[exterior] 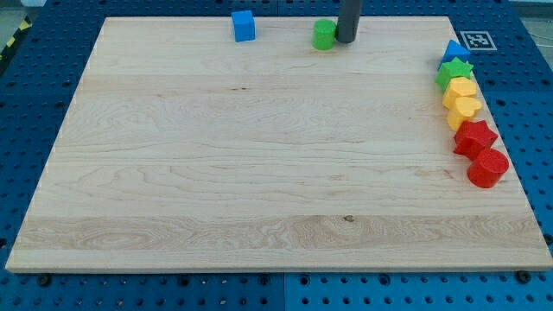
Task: Move the green circle to the right of the blue cube
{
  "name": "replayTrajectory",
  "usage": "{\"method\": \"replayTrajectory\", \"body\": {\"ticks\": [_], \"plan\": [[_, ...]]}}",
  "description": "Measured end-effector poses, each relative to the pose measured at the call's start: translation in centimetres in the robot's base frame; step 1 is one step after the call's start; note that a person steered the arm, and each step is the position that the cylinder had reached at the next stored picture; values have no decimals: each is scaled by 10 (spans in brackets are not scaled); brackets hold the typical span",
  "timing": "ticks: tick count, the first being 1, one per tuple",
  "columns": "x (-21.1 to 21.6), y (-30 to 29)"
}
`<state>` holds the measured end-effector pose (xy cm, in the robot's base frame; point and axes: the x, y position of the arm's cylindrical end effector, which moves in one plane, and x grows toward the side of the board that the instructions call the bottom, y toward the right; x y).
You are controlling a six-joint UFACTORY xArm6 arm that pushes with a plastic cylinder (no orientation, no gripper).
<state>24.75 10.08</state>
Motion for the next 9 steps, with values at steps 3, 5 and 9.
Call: {"method": "replayTrajectory", "body": {"ticks": [3,5,9], "plan": [[5,-8],[21,-8],[0,-38]]}}
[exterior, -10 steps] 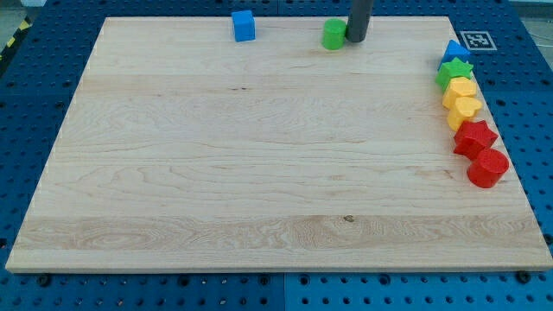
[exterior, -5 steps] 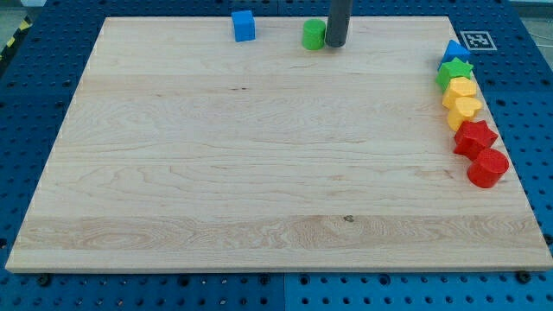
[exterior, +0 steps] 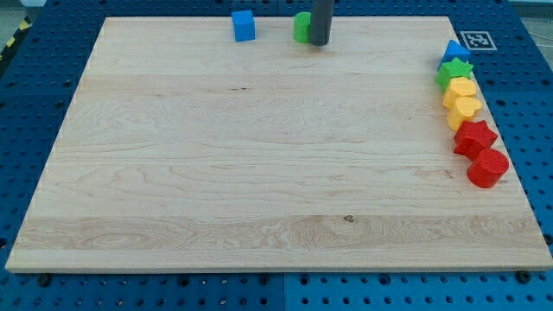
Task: Move the green circle to the right of the blue cube
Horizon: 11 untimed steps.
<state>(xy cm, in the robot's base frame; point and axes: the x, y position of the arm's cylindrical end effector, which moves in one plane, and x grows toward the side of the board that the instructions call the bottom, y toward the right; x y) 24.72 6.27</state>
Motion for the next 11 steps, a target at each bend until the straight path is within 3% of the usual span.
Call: {"method": "replayTrajectory", "body": {"ticks": [3,5,7,9,11], "plan": [[-14,27],[-17,-26],[-32,2],[-39,-48],[-40,-42]]}}
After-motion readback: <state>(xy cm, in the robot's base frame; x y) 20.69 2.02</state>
